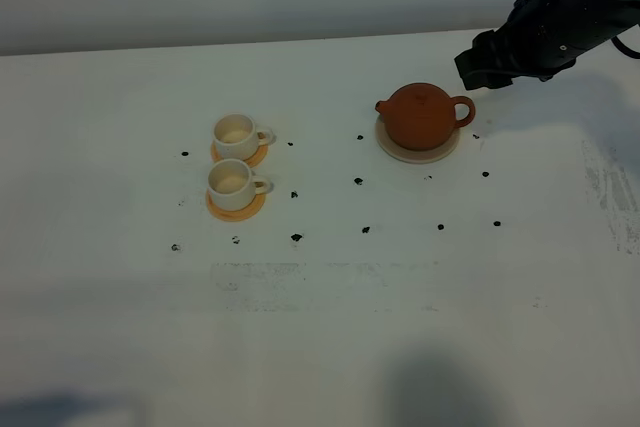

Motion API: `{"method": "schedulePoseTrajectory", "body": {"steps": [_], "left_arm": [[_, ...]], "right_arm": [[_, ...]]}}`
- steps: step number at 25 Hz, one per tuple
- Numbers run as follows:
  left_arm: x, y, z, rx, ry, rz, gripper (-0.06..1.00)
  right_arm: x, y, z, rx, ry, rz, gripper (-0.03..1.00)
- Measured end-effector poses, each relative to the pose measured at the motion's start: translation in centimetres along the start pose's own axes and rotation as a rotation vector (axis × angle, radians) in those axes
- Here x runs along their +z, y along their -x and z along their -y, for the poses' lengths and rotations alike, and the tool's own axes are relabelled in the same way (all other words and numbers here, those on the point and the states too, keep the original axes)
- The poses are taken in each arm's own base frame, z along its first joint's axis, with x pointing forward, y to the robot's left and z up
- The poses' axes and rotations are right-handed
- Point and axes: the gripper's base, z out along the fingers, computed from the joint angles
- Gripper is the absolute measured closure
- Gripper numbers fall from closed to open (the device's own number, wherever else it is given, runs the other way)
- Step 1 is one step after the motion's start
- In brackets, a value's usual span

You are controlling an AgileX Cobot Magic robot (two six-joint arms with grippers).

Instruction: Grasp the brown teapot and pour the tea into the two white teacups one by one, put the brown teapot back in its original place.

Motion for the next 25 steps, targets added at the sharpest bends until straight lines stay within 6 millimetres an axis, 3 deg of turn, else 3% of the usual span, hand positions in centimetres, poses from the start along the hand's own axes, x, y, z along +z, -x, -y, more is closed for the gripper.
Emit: {"method": "schedulePoseTrajectory", "body": {"steps": [14, 25], "left_arm": [[0.0, 0.0, 0.0, 0.0, 0.0, 0.0, 0.64], [0.0, 0.0, 0.0, 0.0, 0.0, 0.0, 0.64]], "right_arm": [[0.0, 0.0, 0.3, -0.038, -0.036, -0.003, 0.45], [0.0, 1.3, 1.1, -0.074, -0.12, 0.14, 0.45]]}}
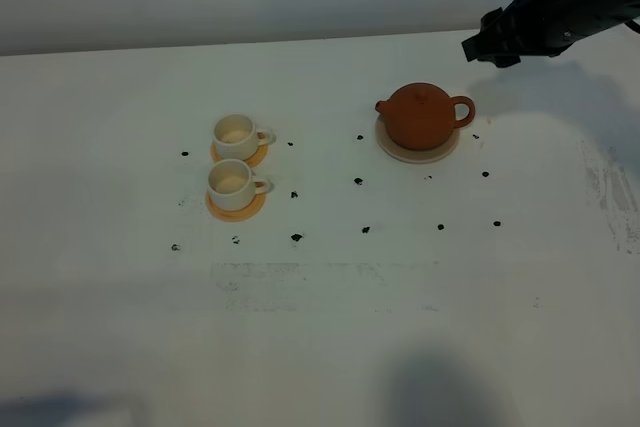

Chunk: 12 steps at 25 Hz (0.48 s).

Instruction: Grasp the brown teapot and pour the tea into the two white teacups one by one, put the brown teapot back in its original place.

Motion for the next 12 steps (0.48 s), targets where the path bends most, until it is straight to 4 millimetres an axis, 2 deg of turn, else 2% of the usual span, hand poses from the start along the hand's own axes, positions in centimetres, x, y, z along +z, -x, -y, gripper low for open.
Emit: {"method": "schedulePoseTrajectory", "body": {"steps": [3, 9, 12], "left_arm": [[0.0, 0.0, 0.0, 0.0, 0.0, 0.0, 0.64], [0.0, 0.0, 0.0, 0.0, 0.0, 0.0, 0.64], [0.0, 0.0, 0.0, 0.0, 0.0, 0.0, 0.64]], "right_arm": [[0.8, 0.2, 0.4, 0.029, -0.017, 0.031, 0.45], [4.5, 0.1, 1.0, 0.069, -0.016, -0.029, 0.45], [5.7, 0.2, 1.3, 0.09, -0.024, -0.056, 0.45]]}}
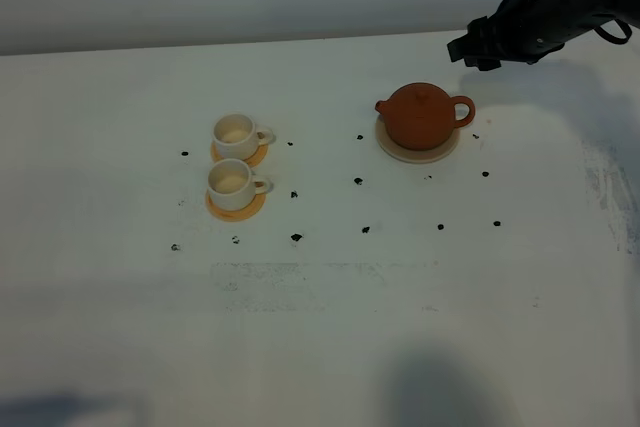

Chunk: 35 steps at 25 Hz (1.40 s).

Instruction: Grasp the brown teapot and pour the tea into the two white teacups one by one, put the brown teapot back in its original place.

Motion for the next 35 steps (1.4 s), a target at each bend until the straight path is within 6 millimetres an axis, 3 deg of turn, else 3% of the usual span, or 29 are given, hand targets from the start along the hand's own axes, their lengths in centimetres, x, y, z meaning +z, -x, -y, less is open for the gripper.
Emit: {"method": "schedulePoseTrajectory", "body": {"steps": [11, 17, 28, 35], "left_arm": [[0.0, 0.0, 0.0, 0.0, 0.0, 0.0, 0.64], [0.0, 0.0, 0.0, 0.0, 0.0, 0.0, 0.64], [0.0, 0.0, 0.0, 0.001, 0.0, 0.0, 0.64], [0.0, 0.0, 0.0, 0.001, 0.0, 0.0, 0.64]], "right_arm": [[1.7, 0.8, 0.5, 0.05, -0.029, -0.033, 0.45], [1.6, 0.8, 1.4, 0.086, -0.041, -0.032, 0.45], [3.9, -0.7, 1.7, 0.108, -0.04, -0.097, 0.45], [4.0, -0.8, 1.7, 0.115, -0.039, -0.106, 0.45]]}}
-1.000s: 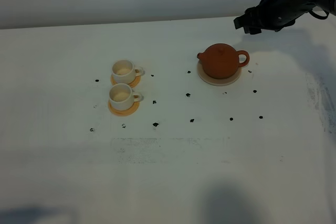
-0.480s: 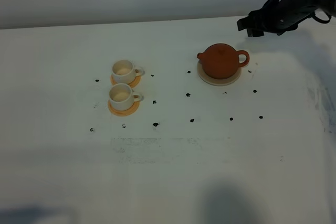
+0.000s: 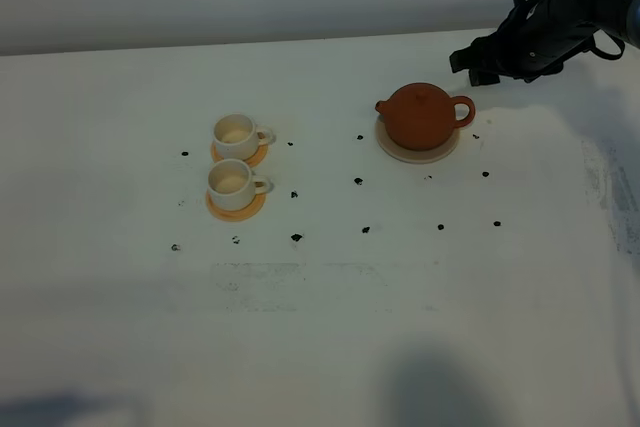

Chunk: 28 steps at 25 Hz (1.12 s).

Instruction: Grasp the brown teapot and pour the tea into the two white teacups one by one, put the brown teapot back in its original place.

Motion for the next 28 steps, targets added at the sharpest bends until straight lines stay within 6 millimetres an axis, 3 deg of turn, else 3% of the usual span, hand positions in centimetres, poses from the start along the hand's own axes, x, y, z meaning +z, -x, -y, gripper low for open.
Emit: {"method": "schedulePoseTrajectory", "body": {"steps": [28], "left_arm": [[0.0, 0.0, 0.0, 0.0, 0.0, 0.0, 0.64]], "right_arm": [[0.5, -1.1, -0.5, 0.01, 0.022, -0.102, 0.45]]}}
